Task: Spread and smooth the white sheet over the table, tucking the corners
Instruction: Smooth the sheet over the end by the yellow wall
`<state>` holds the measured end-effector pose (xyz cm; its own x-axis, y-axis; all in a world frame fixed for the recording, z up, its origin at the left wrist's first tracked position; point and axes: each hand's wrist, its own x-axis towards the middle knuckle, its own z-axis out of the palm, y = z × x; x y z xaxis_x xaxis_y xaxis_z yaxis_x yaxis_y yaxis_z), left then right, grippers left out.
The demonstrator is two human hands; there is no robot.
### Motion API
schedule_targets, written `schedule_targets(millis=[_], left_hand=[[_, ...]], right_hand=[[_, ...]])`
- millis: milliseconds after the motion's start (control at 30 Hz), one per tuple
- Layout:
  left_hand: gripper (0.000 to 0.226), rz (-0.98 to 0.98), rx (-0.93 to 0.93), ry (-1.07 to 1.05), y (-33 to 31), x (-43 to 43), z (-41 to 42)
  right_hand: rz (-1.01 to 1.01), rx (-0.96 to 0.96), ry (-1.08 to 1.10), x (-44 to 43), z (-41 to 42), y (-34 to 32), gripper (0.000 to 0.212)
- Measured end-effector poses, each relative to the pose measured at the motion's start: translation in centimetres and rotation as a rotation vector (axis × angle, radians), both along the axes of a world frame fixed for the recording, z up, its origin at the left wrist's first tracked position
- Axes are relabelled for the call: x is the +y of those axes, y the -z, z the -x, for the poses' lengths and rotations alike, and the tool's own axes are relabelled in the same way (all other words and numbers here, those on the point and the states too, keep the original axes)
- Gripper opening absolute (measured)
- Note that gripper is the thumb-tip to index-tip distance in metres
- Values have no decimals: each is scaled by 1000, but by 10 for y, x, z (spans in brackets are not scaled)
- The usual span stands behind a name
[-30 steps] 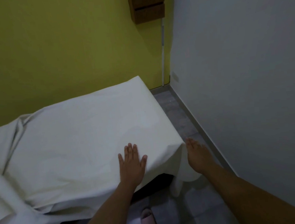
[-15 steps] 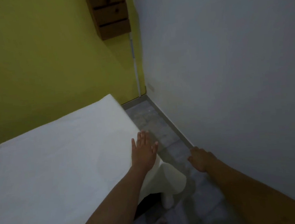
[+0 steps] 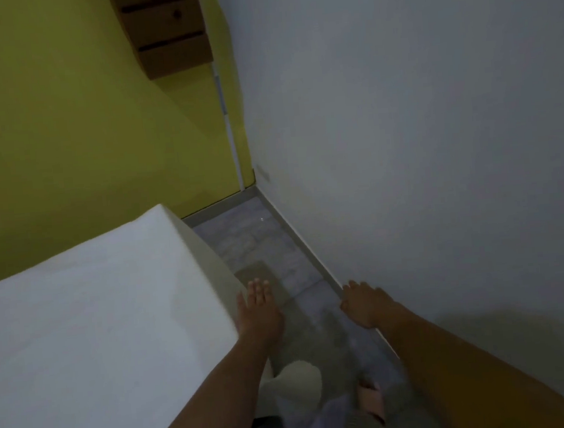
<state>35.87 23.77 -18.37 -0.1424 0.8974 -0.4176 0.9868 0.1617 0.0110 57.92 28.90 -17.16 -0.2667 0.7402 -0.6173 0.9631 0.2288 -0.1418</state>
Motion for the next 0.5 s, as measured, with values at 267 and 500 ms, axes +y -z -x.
schedule_targets(millis=[267,500], left_hand=[[62,116,-56,-271,15,48,-22],[61,153,-63,-396,8,100,-16]], right_hand=[[59,-22,-254,105,4,2,57],[78,-39,-434,178,45,6,58]])
